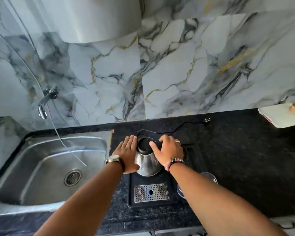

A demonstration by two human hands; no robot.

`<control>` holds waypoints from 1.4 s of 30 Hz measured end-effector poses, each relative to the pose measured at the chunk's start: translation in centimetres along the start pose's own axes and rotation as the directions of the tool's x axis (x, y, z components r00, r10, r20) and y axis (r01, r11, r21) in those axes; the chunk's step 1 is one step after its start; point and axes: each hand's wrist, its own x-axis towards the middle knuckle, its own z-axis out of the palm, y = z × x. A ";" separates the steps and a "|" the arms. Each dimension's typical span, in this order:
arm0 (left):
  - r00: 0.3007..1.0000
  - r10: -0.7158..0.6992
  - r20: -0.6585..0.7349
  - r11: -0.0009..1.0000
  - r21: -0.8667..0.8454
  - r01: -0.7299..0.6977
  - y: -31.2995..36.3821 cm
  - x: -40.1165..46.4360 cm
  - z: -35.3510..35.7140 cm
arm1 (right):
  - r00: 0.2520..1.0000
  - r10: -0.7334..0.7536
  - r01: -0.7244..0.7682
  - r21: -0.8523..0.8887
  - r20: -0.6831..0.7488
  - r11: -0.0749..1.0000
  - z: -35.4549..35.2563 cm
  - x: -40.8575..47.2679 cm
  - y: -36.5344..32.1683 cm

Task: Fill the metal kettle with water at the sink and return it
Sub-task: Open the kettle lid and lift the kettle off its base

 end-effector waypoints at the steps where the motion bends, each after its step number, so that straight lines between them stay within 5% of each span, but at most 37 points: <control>1: 1.000 -0.002 -0.003 1.000 -0.016 0.002 0.0 0.1 0.4 | 1.000 0.013 -0.013 -0.014 -0.005 1.000 0.3 0.0 -0.1; 17: 0.999 -0.028 0.026 0.999 -0.032 0.029 -0.1 -0.2 1.8 | 0.942 0.257 -0.234 -0.127 0.215 0.964 1.4 1.7 -3.3; 28: 0.999 -0.019 0.030 0.998 -0.063 0.021 -0.3 0.0 1.8 | 0.967 0.236 -0.255 0.477 0.100 0.841 2.1 1.9 1.3; 37: 0.999 0.009 -0.046 0.994 -0.112 -0.015 -0.6 0.1 2.5 | 0.896 0.443 -0.306 0.685 -0.027 0.661 4.7 2.2 2.8; 42: 0.978 0.045 -0.203 0.979 -0.185 -0.084 -1.5 -1.3 0.5 | 0.891 0.437 -0.230 0.710 -0.121 0.665 3.6 3.9 1.1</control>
